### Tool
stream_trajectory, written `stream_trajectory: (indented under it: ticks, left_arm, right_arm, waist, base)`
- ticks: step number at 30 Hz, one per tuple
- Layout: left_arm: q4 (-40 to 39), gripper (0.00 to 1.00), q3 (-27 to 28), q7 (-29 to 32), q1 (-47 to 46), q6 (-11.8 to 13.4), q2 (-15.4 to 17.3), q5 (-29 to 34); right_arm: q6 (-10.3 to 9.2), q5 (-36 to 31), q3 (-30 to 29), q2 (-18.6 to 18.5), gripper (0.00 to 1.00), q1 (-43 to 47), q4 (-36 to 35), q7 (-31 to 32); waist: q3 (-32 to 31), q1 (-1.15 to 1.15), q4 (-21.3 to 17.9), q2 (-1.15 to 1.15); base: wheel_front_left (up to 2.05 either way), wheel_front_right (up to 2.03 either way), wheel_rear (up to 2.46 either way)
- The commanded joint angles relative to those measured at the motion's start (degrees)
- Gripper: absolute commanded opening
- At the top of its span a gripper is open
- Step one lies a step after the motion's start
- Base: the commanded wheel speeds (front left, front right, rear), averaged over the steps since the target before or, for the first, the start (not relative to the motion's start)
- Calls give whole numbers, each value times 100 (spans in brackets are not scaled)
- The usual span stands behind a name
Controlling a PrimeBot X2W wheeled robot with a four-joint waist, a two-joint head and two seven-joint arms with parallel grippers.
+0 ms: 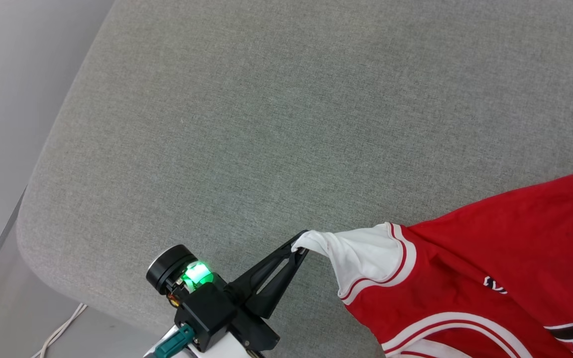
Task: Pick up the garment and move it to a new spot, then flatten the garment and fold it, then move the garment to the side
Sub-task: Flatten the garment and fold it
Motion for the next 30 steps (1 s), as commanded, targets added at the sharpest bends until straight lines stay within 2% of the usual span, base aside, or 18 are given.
stream_trajectory:
  ticks: [1, 7, 15, 22, 30]
  left_arm:
    - [10, 0, 38, -41, -55, -19, -15, 15]
    - [67, 0, 143, -45, -16, -30, 53, 46]
    - [-32, 0, 378, -43, 103, 58, 348, 102]
    - [-320, 0, 744, 142, 168, 164, 738, -115]
    - [-828, 0, 1406, 492, -169, 279, 1370, -250]
  right_arm:
    - [-10, -24, 204, 117, 0, 640, 576, 33]
    - [-8, 6, 141, 182, 0, 457, 574, -357]
    - [-8, 301, 113, 315, 0, -220, 468, -1327]
    - [-8, 722, 341, 338, 0, -530, 322, -1985]
    - [-8, 1062, 601, 192, 0, -906, -309, -2481]
  waist:
    - [-3, 2, -1, 0]
    - [-196, 2, -135, 0]
    - [-835, 2, -659, 0]
    - [-1528, 2, -1266, 0]
    - [-2130, 2, -1971, 0]
  base:
    - [0, 0, 0]
    - [0, 0, 0]
    - [0, 0, 0]
    - [0, 0, 0]
    - [0, 0, 0]
